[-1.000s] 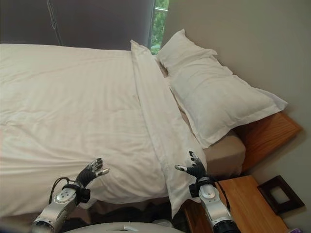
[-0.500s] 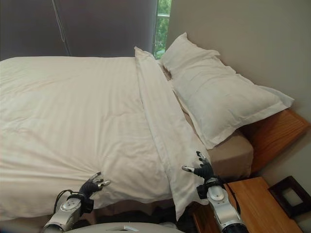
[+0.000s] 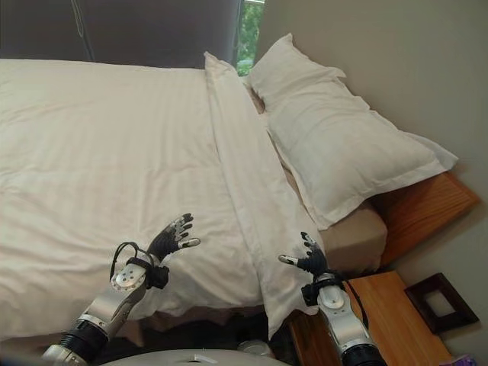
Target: Making the bed.
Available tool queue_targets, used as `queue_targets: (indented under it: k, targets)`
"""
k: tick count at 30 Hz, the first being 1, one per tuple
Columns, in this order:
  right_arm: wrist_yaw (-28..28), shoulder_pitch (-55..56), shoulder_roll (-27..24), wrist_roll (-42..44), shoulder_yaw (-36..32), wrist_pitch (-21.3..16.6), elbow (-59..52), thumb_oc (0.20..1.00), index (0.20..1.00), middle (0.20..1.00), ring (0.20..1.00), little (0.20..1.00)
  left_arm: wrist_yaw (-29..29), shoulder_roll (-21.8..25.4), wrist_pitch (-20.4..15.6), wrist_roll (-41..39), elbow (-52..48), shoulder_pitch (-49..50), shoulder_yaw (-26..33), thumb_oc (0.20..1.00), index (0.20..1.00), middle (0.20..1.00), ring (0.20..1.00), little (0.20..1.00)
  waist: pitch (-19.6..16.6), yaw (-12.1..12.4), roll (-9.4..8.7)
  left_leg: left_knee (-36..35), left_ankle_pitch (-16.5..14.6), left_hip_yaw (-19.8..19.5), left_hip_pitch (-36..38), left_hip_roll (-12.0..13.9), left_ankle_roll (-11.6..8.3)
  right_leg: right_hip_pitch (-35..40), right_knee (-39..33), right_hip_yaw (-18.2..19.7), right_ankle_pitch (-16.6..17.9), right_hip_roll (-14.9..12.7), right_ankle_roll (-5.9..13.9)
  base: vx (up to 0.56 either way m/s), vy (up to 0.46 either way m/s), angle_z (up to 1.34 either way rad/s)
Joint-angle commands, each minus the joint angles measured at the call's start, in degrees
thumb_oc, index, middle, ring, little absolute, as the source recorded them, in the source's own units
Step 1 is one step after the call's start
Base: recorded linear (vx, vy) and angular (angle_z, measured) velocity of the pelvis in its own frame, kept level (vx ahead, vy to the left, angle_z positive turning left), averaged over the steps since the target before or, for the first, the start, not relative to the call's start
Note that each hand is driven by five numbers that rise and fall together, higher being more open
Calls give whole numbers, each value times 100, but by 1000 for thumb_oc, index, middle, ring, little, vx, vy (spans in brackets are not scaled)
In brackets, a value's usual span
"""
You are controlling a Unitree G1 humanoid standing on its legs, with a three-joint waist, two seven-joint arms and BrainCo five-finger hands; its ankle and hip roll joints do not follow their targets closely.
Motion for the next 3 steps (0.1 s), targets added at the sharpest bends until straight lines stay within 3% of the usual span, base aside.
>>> queue_targets:
  k: [1,3]
  targets:
    - [-166,-603,-104,-122,-119,-333,-63,1000,1000,1000,1000,1000,134,-133,-450,219,-113,-230,272,1000,1000,1000,1000,1000,95,76,85,75,-39,-352,96,76,144,-100,392,-188,-127,-62,183,0,0,0]
    - [-207,-589,-131,-129,-158,-316,-73,1000,1000,1000,1000,1000,194,-153,-455,52,-165,-81,434,1000,1000,1000,1000,1000,126,138,75,75,-29,-382,74,80,140,-91,383,-210,-128,-56,179,0,0,0]
